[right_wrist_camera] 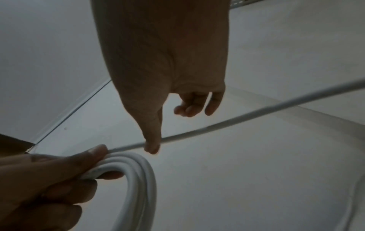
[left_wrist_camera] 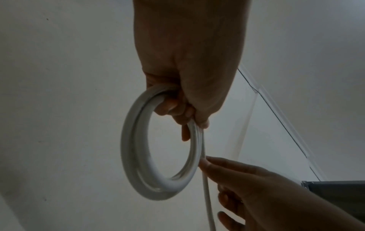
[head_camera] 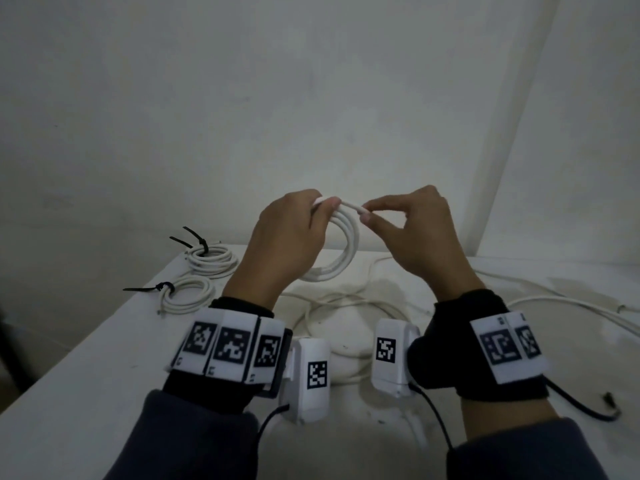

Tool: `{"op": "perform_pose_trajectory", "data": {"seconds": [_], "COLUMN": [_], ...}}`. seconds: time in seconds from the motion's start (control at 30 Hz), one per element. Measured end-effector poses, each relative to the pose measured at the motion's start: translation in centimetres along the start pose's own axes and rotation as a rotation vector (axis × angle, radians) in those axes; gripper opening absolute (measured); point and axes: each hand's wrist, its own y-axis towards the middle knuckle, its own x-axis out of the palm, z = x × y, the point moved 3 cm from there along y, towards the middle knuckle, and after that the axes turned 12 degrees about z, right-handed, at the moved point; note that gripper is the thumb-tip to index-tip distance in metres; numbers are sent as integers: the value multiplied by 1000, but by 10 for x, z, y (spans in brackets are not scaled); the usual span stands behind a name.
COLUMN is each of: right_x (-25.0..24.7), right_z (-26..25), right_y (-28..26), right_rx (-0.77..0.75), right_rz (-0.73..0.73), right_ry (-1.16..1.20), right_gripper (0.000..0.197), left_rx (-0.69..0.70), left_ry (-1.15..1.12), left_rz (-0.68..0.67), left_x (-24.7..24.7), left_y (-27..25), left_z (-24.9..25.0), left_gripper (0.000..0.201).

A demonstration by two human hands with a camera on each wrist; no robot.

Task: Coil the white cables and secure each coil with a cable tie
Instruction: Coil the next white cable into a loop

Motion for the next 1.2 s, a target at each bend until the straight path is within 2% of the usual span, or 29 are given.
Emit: {"op": "perform_pose_trajectory", "data": {"seconds": [0.03,0.1,0.17,0.47,0.63,0.73,0.9,1.07,1.2], "right_x": [2,7,11,20,20,18,16,15,16], "right_z": [0,-4,-7,-11,-18,-18,-13,-5,-5], "right_y": [0,-3,-6,-14,-16,-16,-15,-16,-16], "right_rx": [-13,29,106,280,199,191,166,247,375], "right_rz": [30,11,-45,-127,-132,-80,-49,-45,-134], "right_ry": [32,272,520,986,877,920,900,979,1131], "right_gripper": [11,2,7,15,25,20,17,15,18], "left_rx": [3,-4,-45,-336,-464,-492,-629,-664,-665], "left_ry": [-24,-76,-130,-500,-764,-932,-1147,-1219,-1235], "left_rz": [21,63,79,117,131,54,-72,-151,-73], "left_x": [0,-2,-2,8,17,21,27,32,32], "left_y": [1,1,2,5,-3,-5,-10,-10,-10], "left_z": [0,0,1,-6,-7,-5,-5,1,2], "left_gripper": [35,35,35,37,28,27,27,27,29]}}
